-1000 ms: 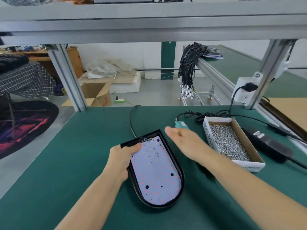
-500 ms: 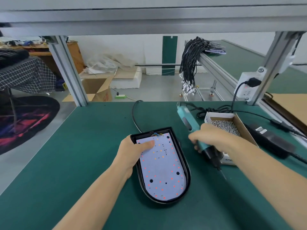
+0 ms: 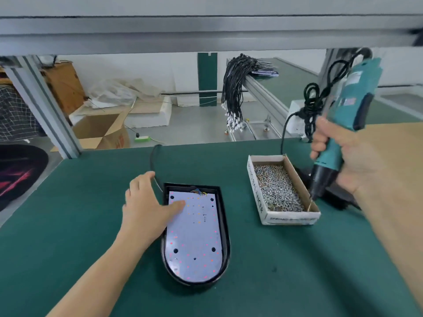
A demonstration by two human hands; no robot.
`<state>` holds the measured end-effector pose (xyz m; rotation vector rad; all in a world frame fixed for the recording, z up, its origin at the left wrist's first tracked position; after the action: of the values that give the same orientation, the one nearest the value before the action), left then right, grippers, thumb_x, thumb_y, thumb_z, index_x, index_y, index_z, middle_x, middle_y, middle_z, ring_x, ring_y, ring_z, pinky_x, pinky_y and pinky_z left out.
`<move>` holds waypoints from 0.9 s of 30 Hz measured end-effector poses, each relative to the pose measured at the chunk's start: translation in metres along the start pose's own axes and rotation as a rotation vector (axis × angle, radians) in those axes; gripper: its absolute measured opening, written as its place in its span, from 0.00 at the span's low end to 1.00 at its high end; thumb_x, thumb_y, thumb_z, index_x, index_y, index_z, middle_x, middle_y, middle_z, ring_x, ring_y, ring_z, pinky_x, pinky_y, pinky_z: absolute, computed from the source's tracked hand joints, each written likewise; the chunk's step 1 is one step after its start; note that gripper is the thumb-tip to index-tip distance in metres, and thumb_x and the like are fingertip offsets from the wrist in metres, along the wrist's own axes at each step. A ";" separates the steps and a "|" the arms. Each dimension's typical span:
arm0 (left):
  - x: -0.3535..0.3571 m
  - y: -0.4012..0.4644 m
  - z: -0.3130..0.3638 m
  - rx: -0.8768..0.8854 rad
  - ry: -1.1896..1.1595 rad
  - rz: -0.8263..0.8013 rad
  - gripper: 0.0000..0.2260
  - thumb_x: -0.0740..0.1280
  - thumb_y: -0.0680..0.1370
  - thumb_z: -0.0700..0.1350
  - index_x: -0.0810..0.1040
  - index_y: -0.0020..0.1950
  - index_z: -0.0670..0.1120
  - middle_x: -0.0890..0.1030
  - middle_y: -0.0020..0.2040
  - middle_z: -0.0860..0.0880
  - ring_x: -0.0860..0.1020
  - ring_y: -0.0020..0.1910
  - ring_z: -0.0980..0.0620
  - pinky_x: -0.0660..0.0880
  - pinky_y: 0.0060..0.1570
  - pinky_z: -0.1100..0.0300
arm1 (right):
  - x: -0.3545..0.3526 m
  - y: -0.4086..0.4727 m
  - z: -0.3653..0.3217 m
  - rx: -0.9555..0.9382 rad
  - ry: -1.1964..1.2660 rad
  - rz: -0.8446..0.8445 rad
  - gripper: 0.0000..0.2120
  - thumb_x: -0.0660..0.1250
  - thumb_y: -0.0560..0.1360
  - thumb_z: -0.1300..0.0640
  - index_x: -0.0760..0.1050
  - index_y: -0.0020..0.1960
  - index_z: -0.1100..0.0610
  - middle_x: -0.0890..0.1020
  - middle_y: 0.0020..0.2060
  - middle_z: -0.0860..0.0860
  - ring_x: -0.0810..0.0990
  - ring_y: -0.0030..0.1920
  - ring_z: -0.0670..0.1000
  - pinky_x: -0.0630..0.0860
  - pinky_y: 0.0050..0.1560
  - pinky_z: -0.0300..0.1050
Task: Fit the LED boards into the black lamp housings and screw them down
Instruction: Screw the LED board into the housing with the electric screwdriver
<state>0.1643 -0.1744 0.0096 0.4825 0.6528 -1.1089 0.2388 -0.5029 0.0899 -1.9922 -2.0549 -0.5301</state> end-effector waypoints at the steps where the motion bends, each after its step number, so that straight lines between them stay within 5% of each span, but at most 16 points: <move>1: -0.008 -0.003 0.016 0.110 0.042 0.097 0.32 0.75 0.70 0.46 0.66 0.71 0.48 0.69 0.67 0.50 0.66 0.66 0.48 0.65 0.65 0.50 | -0.004 -0.002 0.003 -0.017 -0.014 0.006 0.11 0.71 0.66 0.54 0.68 0.39 0.50 0.71 0.25 0.44 0.69 0.23 0.42 0.71 0.26 0.33; 3: -0.005 -0.011 0.066 0.377 0.017 0.157 0.19 0.72 0.73 0.44 0.75 0.63 0.49 0.77 0.55 0.52 0.71 0.59 0.50 0.67 0.58 0.54 | -0.010 -0.005 0.007 -0.056 -0.004 0.016 0.11 0.71 0.66 0.55 0.68 0.37 0.50 0.70 0.24 0.44 0.67 0.22 0.43 0.68 0.25 0.34; 5: 0.025 -0.015 0.114 0.607 0.066 0.004 0.06 0.70 0.75 0.43 0.81 0.51 0.49 0.81 0.45 0.53 0.75 0.51 0.50 0.68 0.54 0.53 | -0.012 -0.008 0.009 -0.098 0.025 0.010 0.11 0.70 0.67 0.58 0.68 0.37 0.51 0.69 0.24 0.45 0.65 0.22 0.43 0.67 0.25 0.34; 8: 0.085 -0.018 0.165 0.811 0.290 -0.271 0.05 0.68 0.76 0.46 0.84 0.47 0.51 0.83 0.44 0.54 0.77 0.48 0.51 0.68 0.57 0.54 | -0.013 -0.011 0.004 -0.168 0.052 0.021 0.12 0.68 0.71 0.63 0.67 0.35 0.51 0.68 0.24 0.45 0.64 0.22 0.44 0.66 0.25 0.34; 14: 0.169 -0.006 0.167 0.781 0.610 -0.509 0.05 0.69 0.76 0.44 0.84 0.47 0.50 0.84 0.47 0.54 0.78 0.52 0.53 0.60 0.60 0.53 | -0.020 -0.017 -0.005 -0.230 0.078 0.112 0.16 0.64 0.75 0.65 0.69 0.32 0.50 0.67 0.24 0.46 0.64 0.21 0.44 0.65 0.25 0.34; 27: 0.178 -0.008 0.155 0.730 0.583 -0.484 0.07 0.65 0.77 0.42 0.83 0.44 0.48 0.84 0.45 0.51 0.78 0.46 0.50 0.60 0.57 0.53 | -0.022 -0.024 -0.003 -0.278 0.015 0.150 0.12 0.66 0.68 0.62 0.64 0.34 0.52 0.68 0.26 0.46 0.65 0.22 0.44 0.66 0.27 0.35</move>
<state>0.2459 -0.3958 -0.0025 1.3598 0.8872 -1.6886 0.2161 -0.5245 0.0816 -2.2654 -1.8888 -0.8349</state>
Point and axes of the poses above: each hand's wrist, its own y-axis towards the middle knuckle, its own x-axis out of the palm, z = x × y, the point moved 6 cm from there along y, towards the middle knuckle
